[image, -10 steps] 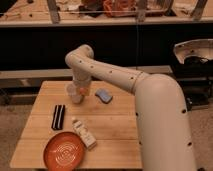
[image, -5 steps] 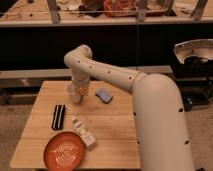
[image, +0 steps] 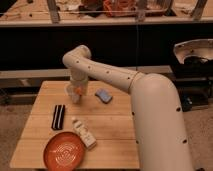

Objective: Place the pepper in the ceramic cup

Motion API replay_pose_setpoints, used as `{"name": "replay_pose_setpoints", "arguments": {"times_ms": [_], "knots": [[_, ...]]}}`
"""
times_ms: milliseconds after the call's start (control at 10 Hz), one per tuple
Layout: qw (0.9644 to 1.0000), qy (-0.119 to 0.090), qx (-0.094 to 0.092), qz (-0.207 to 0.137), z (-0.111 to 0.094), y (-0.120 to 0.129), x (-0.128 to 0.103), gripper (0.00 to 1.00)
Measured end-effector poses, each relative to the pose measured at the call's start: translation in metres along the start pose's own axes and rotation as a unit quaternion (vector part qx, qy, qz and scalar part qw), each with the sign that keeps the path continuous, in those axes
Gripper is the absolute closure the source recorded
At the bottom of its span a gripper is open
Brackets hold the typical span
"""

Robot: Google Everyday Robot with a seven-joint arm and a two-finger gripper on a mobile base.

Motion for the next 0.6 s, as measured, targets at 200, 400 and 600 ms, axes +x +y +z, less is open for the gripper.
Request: {"name": "replay_pose_setpoints", "arguments": {"times_ms": [200,400,600], "knots": [[0.9999,0.005,0.009,-0.004,-0.002,-0.009,-0.002,0.86],[0.9999,0.009,0.014,-0.004,-0.004,-0.012,-0.001,0.93],[0.9997,0.009,0.02,-0.005,-0.003,-0.018,-0.004,0.94]]}}
